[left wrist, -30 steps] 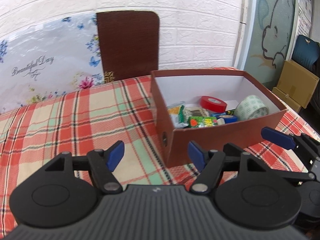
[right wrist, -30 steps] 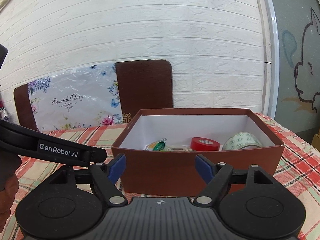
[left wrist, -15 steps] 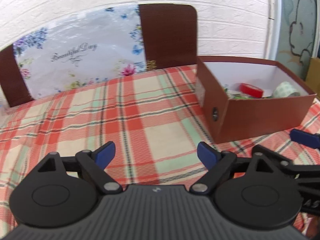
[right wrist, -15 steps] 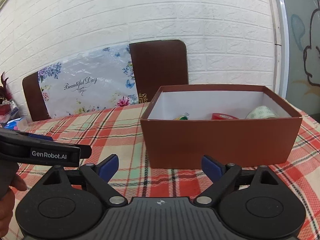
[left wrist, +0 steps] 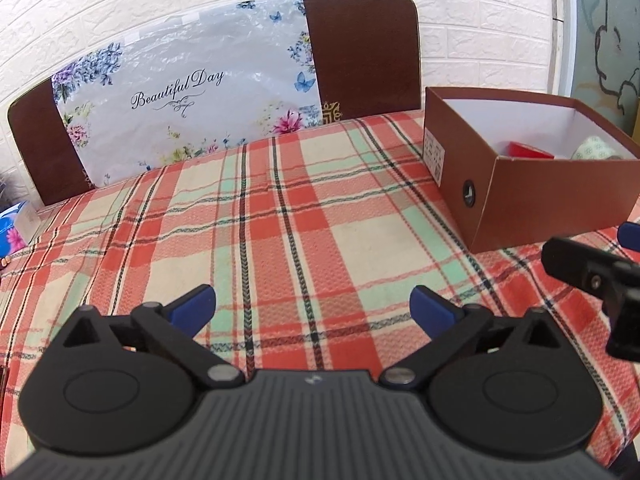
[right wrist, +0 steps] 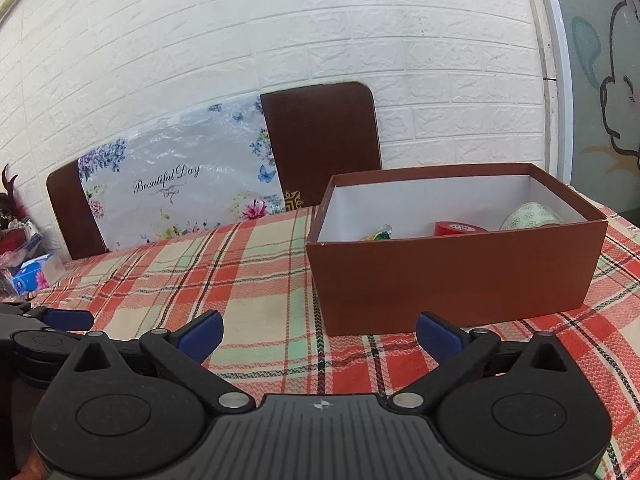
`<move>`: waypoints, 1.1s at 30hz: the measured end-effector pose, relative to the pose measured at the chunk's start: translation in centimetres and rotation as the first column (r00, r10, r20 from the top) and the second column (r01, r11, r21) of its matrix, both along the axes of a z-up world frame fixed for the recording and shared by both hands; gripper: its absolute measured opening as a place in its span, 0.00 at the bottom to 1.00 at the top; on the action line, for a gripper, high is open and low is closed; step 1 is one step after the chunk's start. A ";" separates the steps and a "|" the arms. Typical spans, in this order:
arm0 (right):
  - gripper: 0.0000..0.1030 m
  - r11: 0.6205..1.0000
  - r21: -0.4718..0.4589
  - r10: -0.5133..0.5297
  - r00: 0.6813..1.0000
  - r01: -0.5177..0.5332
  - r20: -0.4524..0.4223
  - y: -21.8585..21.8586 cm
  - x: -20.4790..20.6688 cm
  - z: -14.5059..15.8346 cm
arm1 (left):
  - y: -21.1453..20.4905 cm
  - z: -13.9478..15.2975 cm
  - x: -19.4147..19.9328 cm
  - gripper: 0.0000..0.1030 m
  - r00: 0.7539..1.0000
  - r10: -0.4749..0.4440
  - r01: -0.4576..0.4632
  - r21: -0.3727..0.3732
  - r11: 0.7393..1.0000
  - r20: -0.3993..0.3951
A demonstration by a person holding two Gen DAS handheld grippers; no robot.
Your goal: Organize objects
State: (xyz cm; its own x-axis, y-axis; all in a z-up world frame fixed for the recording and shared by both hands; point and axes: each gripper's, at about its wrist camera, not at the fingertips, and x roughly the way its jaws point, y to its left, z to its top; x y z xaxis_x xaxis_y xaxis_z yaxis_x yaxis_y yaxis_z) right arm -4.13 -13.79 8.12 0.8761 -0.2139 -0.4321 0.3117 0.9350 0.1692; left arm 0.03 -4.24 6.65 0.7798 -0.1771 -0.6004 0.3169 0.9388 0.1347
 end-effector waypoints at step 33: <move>0.99 0.998 0.044 -0.040 0.998 0.042 -0.057 -0.1 0.3 -1.5 | -0.8 -0.4 -1.2 1.00 1.000 0.004 -0.005 0.080 0.997 0.009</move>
State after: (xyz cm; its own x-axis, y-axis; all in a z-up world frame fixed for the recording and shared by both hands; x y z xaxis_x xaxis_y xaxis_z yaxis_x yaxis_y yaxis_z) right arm -3.82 -13.93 6.62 0.8412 -0.2282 -0.4903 0.3599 0.9129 0.1926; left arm -1.17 -5.01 6.29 0.7855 -0.1256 -0.6059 0.3115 0.9263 0.2119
